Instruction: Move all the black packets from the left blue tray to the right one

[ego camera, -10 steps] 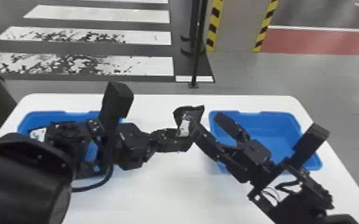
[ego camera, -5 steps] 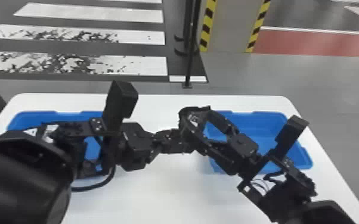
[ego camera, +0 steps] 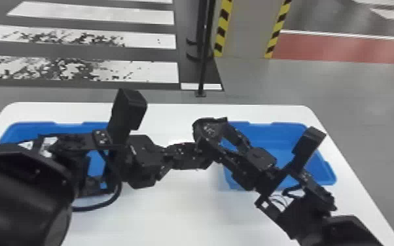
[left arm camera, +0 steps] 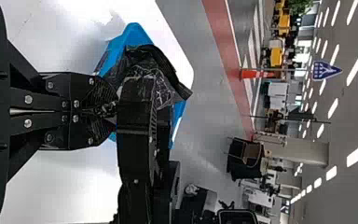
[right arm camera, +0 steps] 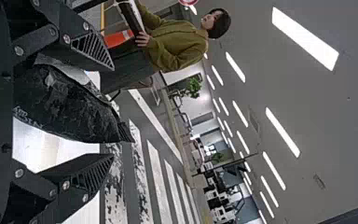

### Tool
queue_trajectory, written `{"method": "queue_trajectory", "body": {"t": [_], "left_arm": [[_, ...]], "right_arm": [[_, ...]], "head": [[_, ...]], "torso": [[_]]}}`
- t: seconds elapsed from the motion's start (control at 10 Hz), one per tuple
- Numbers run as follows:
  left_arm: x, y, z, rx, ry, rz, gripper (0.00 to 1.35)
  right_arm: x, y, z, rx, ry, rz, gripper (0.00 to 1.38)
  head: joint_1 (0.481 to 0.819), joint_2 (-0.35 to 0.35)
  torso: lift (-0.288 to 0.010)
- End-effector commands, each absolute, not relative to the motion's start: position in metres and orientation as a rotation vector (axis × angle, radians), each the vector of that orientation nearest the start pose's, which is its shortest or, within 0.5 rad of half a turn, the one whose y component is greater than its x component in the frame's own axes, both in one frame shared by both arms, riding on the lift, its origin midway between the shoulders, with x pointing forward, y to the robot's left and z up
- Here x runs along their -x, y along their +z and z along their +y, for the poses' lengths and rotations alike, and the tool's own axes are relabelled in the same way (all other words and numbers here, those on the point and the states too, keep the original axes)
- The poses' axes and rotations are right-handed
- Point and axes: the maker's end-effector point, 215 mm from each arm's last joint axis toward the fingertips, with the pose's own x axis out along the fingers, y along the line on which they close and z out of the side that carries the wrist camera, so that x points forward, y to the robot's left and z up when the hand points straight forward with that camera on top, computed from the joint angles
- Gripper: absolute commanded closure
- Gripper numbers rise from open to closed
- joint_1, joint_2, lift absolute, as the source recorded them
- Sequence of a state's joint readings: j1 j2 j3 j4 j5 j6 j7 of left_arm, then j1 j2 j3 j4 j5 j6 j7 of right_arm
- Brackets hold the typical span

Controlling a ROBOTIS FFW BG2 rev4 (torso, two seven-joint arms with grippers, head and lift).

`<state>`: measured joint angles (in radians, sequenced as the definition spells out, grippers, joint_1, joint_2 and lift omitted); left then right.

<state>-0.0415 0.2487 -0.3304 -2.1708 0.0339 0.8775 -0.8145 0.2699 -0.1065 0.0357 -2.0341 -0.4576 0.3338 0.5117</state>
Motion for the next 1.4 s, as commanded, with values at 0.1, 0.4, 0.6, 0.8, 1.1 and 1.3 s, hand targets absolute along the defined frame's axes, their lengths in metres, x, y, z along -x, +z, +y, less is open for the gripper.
{"method": "queue_trajectory", "body": {"t": [0.1, 0.4, 0.6, 0.8, 1.1, 1.3], "left_arm": [[-0.43, -0.305, -0.015, -0.141, -1.112, 0.389, 1.21], [-0.432, -0.303, -0.013, -0.134, -1.104, 0.379, 1.21], [-0.431, -0.314, -0.001, -0.078, -1.065, 0.411, 0.68], [-0.436, -0.325, 0.024, -0.042, -1.003, 0.433, 0.1], [-0.434, -0.324, 0.062, 0.029, -0.932, 0.399, 0.13], [-0.426, -0.302, 0.098, 0.06, -0.833, 0.314, 0.13]], "right_arm": [[-0.471, -0.282, -0.092, -0.387, 0.673, 0.044, 1.13], [-0.466, -0.286, -0.09, -0.403, 0.69, 0.053, 1.28], [-0.466, -0.281, -0.092, -0.403, 0.69, 0.043, 1.28], [-0.48, -0.281, -0.124, -0.377, 0.63, 0.031, 1.27], [-0.521, -0.303, -0.193, -0.309, 0.49, 0.054, 1.28], [-0.548, -0.354, -0.249, -0.287, 0.371, 0.134, 1.27]], "head": [[0.695, -0.132], [0.695, -0.132], [0.695, -0.125], [0.695, -0.116], [0.695, -0.133], [0.695, -0.156]], "torso": [[-0.14], [-0.14], [-0.14], [-0.14], [-0.14], [-0.14]]}}
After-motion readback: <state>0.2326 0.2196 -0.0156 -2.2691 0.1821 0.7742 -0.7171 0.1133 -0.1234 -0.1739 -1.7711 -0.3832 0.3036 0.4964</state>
